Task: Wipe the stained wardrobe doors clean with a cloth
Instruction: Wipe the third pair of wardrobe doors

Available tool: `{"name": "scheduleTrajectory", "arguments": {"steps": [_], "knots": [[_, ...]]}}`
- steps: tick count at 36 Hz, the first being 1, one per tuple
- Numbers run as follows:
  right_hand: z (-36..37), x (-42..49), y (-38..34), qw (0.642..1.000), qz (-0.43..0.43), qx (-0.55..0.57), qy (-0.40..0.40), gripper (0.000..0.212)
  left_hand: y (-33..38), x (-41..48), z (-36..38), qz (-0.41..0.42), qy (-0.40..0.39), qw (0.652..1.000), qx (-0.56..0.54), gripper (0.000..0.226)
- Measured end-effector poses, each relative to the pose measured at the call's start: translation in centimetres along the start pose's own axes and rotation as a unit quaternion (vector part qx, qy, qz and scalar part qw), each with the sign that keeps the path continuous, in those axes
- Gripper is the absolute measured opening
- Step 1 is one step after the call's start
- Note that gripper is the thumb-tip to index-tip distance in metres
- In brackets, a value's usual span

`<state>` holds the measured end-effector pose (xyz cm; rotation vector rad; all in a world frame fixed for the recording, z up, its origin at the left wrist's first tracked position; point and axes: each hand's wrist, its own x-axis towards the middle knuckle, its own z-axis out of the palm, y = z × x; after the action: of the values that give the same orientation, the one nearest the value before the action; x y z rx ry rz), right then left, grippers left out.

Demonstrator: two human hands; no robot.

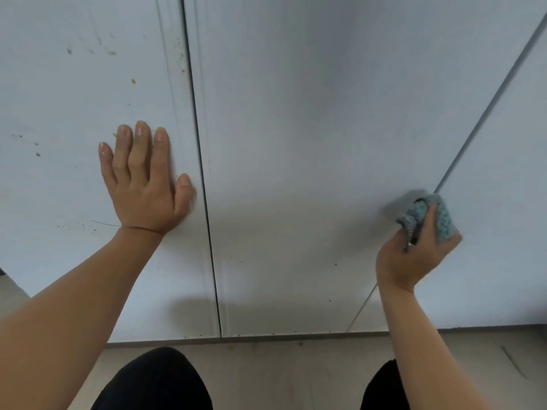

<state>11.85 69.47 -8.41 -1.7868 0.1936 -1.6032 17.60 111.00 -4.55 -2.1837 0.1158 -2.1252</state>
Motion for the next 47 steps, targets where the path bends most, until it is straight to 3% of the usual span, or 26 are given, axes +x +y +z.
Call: {"name": "scheduleTrajectory", "arguments": {"steps": [5,6,8,10,13,15,16,18,19,20,22,25,28,30,32,34,35,38,43,45,47], "knots": [[0.9,3.8,0.8,0.983,0.151,0.056,0.088,0.038,0.0,-0.1,0.1,0.003,0.009,1.0,0.002,0.069],[1.2,3.2,0.3,0.981,0.167,0.064,0.069,0.034,0.0,-0.1,0.1,0.003,0.01,1.0,0.003,0.069],[1.6,0.5,-1.5,0.995,0.093,0.04,-0.026,0.042,0.0,-0.1,0.2,0.003,0.009,1.0,0.004,0.069],[2.0,-2.1,-2.2,0.993,0.006,0.073,-0.091,0.028,-0.1,-0.2,0.2,0.002,0.009,1.0,0.003,0.069],[1.9,-5.0,-1.4,0.959,-0.195,0.019,-0.205,0.044,-0.1,-0.2,0.2,0.005,0.009,1.0,0.001,0.069],[1.3,-4.6,-0.1,0.953,-0.229,0.01,-0.2,0.042,-0.1,-0.2,0.2,0.004,0.011,1.0,0.003,0.069],[1.3,-4.1,0.4,0.97,-0.18,0.022,-0.164,0.039,-0.1,-0.2,0.2,0.004,0.012,1.0,0.002,0.069],[1.5,-2.4,1.3,1.0,0.002,0.024,-0.019,0.027,-0.2,-0.3,0.2,0.003,0.013,1.0,0.002,0.069],[1.4,-1.6,1.3,0.996,0.088,0.002,0.014,0.029,-0.2,-0.3,0.2,0.003,0.014,1.0,0.002,0.069],[1.6,-1.5,1.1,0.994,0.112,-0.013,0.006,0.04,-0.2,-0.3,0.2,0.002,0.014,1.0,0.002,0.069],[2.0,-2.6,1.1,0.996,0.079,-0.028,-0.041,0.061,-0.1,-0.2,0.2,0.003,0.018,1.0,0.002,0.069],[2.0,-5.9,-0.3,0.99,-0.052,-0.013,-0.128,0.049,0.1,-0.1,0.2,-0.001,0.017,1.0,-0.001,0.069],[1.5,-6.8,0.6,0.956,-0.206,-0.011,-0.21,0.043,0.1,-0.1,0.0,0.002,0.011,1.0,0.005,0.069],[0.8,-6.2,1.7,0.974,-0.139,-0.031,-0.178,0.049,0.0,0.1,0.0,0.005,0.01,1.0,0.004,0.069],[0.5,-5.1,2.2,0.994,0.039,-0.025,-0.099,0.056,0.0,0.1,0.0,0.006,0.009,1.0,0.004,0.069],[0.9,-4.2,1.8,0.987,0.151,-0.021,-0.05,0.056,0.0,0.0,0.1,0.006,0.008,1.0,0.006,0.069],[1.2,-4.1,1.3,0.985,0.165,-0.023,-0.045,0.058,0.0,0.0,0.1,0.007,0.008,1.0,0.007,0.069],[2.9,-6.2,-0.8,0.991,0.115,-0.015,-0.068,0.059,0.0,-0.1,0.2,0.005,0.006,1.0,0.011,0.069],[3.3,-10.0,-1.9,0.963,-0.141,0.009,-0.23,0.056,-0.1,0.0,0.0,0.006,0.002,1.0,0.006,0.07],[2.5,-9.3,-0.5,0.965,-0.139,0.0,-0.22,0.054,0.0,-0.1,0.0,0.005,0.0,1.0,0.009,0.07],[1.5,-8.2,1.1,0.985,-0.044,-0.014,-0.167,0.051,-0.1,-0.1,0.1,0.003,-0.001,1.0,0.011,0.07]]}}
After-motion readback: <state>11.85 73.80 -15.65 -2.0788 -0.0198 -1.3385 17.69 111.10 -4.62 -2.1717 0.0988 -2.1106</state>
